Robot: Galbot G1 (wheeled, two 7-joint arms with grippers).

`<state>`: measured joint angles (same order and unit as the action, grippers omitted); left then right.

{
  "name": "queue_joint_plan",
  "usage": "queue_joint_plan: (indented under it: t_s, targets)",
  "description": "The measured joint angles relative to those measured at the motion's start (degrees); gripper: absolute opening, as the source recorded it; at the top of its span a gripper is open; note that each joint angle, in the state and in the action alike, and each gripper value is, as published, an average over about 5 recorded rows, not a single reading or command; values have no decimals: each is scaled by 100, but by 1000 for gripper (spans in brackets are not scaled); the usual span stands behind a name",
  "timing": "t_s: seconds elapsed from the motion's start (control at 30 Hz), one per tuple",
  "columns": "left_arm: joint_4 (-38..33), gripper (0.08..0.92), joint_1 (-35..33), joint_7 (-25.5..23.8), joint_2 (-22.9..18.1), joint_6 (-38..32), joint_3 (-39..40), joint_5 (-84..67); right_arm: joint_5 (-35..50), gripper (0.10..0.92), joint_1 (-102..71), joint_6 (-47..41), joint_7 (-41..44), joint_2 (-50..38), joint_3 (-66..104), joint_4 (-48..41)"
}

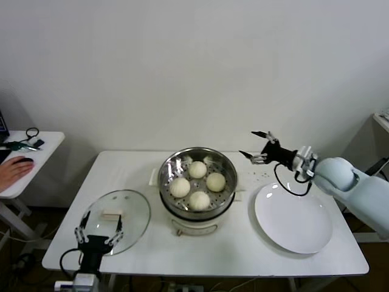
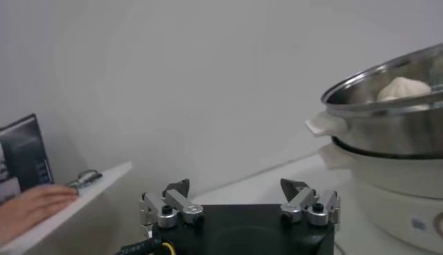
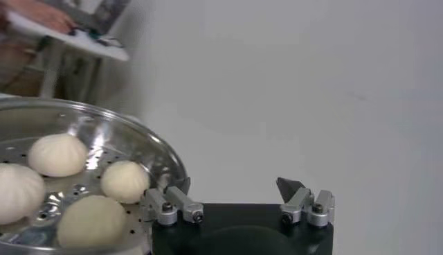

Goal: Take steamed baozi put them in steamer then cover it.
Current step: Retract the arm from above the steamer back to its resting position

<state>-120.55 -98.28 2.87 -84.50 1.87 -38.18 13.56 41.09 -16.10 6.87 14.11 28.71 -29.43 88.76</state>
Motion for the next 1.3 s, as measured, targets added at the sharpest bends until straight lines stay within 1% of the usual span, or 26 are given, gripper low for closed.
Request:
queue_joint_plan:
  t_s: [0.27, 0.57, 0.77, 0.97, 1.3]
  targets:
    - [-42, 823, 113, 30, 117, 183, -27, 951, -367, 823, -2113, -118, -362, 510, 2364, 245]
    - [141, 823, 274, -53, 277, 308, 48, 3310, -690, 823, -3795, -344, -504, 1261, 4232, 476]
    - [417, 823, 485, -198, 284, 357, 138, 4974, -845, 823, -4538, -423, -537, 1654, 4983, 564]
    - [865, 823, 778, -233, 231, 283, 105, 6271, -1012, 823, -5063, -460, -542, 1997, 5482, 581]
    - [1746, 823, 1255, -191, 192, 54, -5, 7301, -1266, 823, -5553, -474, -548, 2302, 5978, 581]
